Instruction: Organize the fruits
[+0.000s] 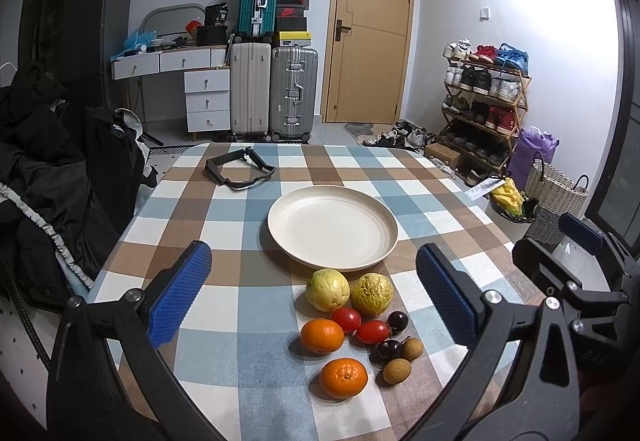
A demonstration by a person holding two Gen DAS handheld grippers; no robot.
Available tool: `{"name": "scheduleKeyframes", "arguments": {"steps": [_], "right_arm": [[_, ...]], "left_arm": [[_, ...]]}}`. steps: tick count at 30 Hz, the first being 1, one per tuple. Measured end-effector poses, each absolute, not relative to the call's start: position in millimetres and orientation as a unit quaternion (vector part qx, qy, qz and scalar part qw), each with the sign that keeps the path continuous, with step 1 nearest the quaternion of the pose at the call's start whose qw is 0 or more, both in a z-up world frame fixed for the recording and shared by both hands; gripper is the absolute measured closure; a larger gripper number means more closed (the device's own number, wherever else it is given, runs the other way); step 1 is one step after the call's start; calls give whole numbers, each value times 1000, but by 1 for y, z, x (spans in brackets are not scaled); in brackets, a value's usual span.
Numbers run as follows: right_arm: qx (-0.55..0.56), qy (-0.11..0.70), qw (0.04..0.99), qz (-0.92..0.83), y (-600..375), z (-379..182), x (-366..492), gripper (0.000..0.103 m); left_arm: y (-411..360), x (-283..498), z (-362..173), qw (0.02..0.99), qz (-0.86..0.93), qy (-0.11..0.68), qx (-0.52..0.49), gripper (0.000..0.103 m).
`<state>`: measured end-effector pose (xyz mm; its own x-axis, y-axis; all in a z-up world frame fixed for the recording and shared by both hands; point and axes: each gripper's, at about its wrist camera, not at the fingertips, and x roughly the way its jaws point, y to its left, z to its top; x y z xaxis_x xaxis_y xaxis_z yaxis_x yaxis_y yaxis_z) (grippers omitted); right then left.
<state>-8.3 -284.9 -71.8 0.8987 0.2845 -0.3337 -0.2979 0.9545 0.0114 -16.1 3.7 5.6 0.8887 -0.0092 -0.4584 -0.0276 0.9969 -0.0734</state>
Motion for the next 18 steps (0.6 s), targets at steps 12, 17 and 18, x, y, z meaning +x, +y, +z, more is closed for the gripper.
{"name": "scheduleKeyframes", "arguments": {"steps": [12, 17, 18], "right_arm": [[-24, 162, 975, 148, -282, -71, -9, 0], [-26, 159, 975, 150, -280, -71, -10, 0], [-27, 159, 975, 150, -280, -71, -10, 0]], "left_arm": [[7, -16, 1, 969, 13, 241, -43, 1], [7, -17, 0, 970, 15, 241, -44, 1], [8, -16, 0, 970, 13, 241, -44, 1]]}}
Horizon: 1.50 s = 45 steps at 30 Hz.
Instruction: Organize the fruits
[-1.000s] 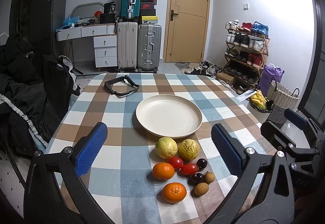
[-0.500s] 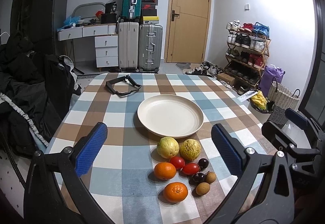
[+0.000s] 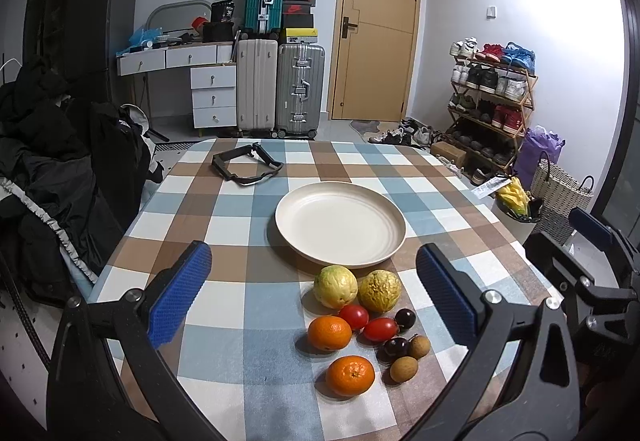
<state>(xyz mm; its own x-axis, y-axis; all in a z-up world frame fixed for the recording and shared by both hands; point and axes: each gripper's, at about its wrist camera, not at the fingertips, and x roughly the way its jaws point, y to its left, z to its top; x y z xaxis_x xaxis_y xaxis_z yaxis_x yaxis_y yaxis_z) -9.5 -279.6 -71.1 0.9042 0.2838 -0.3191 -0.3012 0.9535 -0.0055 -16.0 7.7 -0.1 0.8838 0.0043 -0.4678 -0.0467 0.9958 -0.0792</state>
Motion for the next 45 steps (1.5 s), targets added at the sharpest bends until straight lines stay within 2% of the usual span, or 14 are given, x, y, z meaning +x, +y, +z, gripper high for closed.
{"name": "scheduleKeyframes", "arguments": {"steps": [23, 45], "right_arm": [[-26, 163, 975, 149, -282, -73, -9, 0], [-24, 192, 971, 143, -286, -97, 10, 0]], "left_arm": [[9, -11, -13, 964, 8, 261, -45, 1], [1, 28, -113, 915, -29, 399, -56, 1]]}}
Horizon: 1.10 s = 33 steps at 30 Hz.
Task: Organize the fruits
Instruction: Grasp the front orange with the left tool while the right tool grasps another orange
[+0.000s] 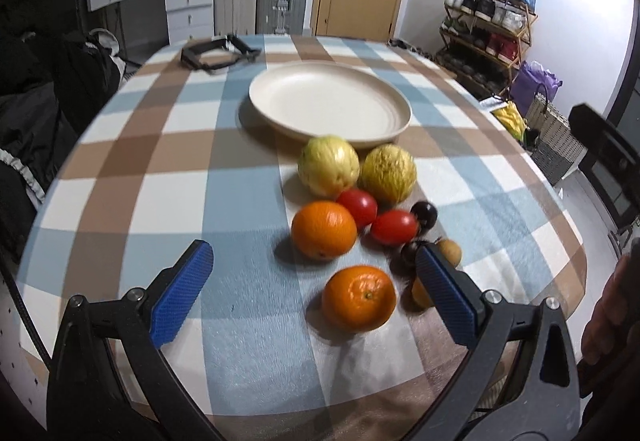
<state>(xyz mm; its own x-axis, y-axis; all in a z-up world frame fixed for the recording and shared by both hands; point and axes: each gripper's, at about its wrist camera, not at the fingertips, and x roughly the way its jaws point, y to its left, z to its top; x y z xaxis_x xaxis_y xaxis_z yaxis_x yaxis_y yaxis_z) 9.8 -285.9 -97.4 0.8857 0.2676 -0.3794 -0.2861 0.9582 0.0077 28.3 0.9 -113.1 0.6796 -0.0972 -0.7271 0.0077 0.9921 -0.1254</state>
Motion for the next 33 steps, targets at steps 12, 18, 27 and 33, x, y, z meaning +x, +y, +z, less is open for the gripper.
{"name": "scheduleKeyframes", "arguments": {"steps": [12, 18, 27, 33], "right_arm": [[-23, 204, 968, 147, -284, -105, 17, 0], [-23, 209, 966, 151, -282, -108, 17, 0], [-35, 225, 960, 165, -272, -115, 20, 0], [-33, 240, 951, 193, -260, -120, 26, 0]], "left_arm": [[2, 28, -129, 891, -74, 440, -79, 25], [-3, 24, -130, 882, -110, 447, -95, 61], [2, 11, -125, 884, -132, 433, -121, 65], [28, 2, -114, 892, -124, 409, -147, 65]]}}
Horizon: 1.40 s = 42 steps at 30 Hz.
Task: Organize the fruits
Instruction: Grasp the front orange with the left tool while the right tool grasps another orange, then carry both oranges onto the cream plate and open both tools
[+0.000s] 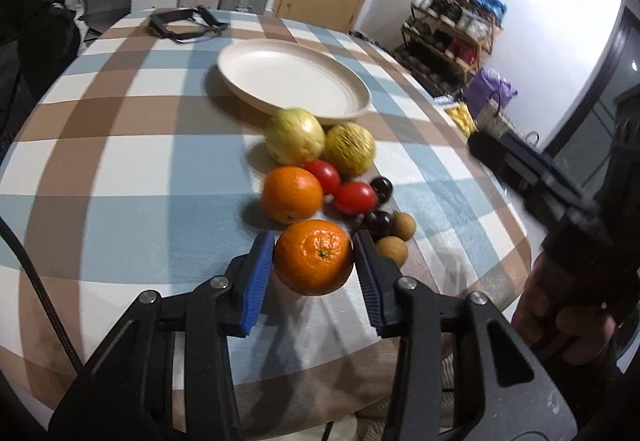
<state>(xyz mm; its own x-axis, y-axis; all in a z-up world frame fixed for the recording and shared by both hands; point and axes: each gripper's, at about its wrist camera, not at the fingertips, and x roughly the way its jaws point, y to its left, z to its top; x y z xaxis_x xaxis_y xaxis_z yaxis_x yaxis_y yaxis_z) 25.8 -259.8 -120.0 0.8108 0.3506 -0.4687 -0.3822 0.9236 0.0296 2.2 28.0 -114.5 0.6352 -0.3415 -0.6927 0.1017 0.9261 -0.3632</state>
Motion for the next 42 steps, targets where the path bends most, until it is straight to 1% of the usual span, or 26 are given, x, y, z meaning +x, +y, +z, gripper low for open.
{"name": "scheduleKeyframes", "arguments": {"steps": [5, 10, 17, 23, 26, 27, 28, 32, 33, 34, 35, 36, 42], "right_arm": [[-40, 271, 934, 230, -236, -132, 35, 0], [-72, 278, 922, 261, -202, -142, 37, 0], [-167, 282, 903, 278, -145, -162, 35, 0], [-254, 267, 892, 260, -108, -180, 33, 2], [-296, 261, 883, 254, -95, -190, 32, 8], [-309, 259, 880, 251, -92, -192, 31, 16], [-321, 260, 876, 250, -89, -195, 31, 27], [-351, 272, 861, 248, -83, -206, 32, 44], [-354, 273, 859, 248, -83, -208, 33, 53], [-358, 274, 858, 245, -83, -209, 34, 59], [-360, 271, 859, 242, -85, -210, 35, 60], [-356, 272, 859, 248, -86, -209, 36, 63], [-315, 278, 864, 278, -98, -200, 39, 64]], "left_arm": [[69, -2, -102, 903, -95, 382, -172, 65], [116, -4, -91, 911, -59, 359, -195, 65], [164, -2, -94, 910, -29, 352, -216, 65], [171, 1, -102, 908, -25, 354, -222, 65], [171, 1, -103, 909, -25, 352, -222, 65], [171, 1, -103, 909, -24, 352, -221, 65], [173, 3, -104, 909, -24, 352, -221, 65], [173, 7, -104, 909, -23, 353, -219, 65], [172, 10, -103, 910, -23, 353, -216, 65], [170, 11, -102, 910, -22, 354, -213, 65], [168, 14, -102, 911, -21, 354, -211, 65], [166, 17, -100, 911, -22, 354, -209, 65], [153, 37, -89, 915, -21, 351, -196, 65]]}}
